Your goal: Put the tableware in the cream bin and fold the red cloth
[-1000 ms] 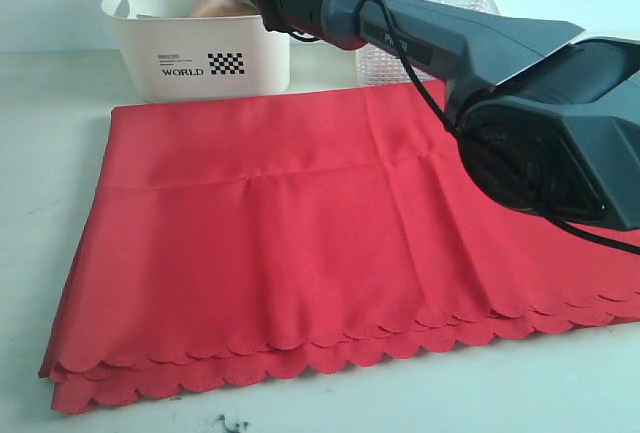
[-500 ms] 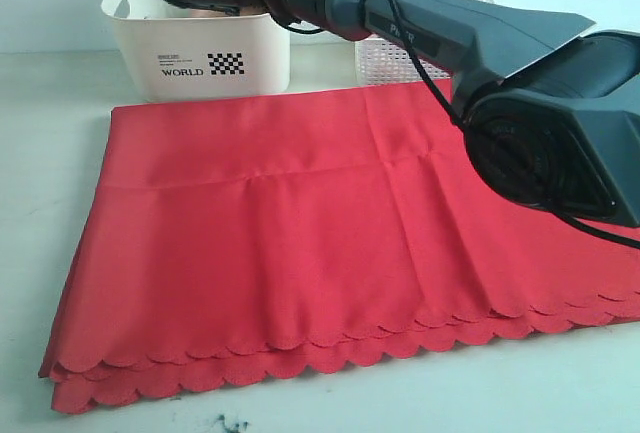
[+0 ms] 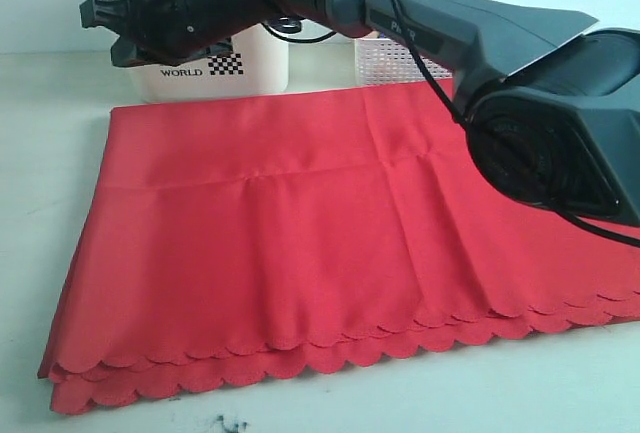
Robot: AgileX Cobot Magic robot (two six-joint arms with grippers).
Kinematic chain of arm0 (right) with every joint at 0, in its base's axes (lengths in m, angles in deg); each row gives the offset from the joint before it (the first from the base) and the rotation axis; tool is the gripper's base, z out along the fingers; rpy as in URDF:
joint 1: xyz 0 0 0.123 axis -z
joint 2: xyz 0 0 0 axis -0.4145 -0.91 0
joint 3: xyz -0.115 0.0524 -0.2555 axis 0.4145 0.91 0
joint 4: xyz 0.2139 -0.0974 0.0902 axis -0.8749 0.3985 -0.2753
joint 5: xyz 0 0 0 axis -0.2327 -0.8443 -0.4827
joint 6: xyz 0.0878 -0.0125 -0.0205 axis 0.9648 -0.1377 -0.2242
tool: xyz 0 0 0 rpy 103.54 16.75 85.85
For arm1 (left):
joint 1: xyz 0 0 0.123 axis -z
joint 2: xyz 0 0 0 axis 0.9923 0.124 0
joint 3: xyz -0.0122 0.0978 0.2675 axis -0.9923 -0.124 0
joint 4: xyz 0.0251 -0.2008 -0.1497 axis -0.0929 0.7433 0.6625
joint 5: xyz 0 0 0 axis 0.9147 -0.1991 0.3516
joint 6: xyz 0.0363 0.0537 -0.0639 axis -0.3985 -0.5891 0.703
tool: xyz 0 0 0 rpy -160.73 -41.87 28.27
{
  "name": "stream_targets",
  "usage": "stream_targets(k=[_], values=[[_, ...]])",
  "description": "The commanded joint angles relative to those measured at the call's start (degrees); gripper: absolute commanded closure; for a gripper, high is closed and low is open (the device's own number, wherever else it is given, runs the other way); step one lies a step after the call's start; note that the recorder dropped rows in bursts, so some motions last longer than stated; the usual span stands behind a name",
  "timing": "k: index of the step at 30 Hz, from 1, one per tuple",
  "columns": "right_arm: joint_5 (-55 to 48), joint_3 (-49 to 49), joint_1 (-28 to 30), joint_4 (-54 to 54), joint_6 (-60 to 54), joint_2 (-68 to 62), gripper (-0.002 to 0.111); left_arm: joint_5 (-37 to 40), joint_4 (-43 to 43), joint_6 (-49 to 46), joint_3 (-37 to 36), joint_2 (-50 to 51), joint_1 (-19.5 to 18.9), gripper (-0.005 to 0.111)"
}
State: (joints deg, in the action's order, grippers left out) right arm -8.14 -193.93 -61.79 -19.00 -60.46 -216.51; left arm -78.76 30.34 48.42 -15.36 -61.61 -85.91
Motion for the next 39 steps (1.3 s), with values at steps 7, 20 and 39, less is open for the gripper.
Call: stream_targets(k=[7,20,39], values=[[-11.51,-0.59,-0.04,4.36,-1.03,4.19,0.108,-0.18,-0.02,0.17,-0.13,-0.38,0.29,0.104],[-9.58,9.19,-5.36,5.99,-3.14,9.43,0.108,-0.18,-0.02,0.17,-0.13,-0.38,0.29,0.104],[33.09,78.94,-5.96,12.29,-6.81,55.24,0.108,-0.18,-0.02,0.17,-0.13,-0.38,0.29,0.104]])
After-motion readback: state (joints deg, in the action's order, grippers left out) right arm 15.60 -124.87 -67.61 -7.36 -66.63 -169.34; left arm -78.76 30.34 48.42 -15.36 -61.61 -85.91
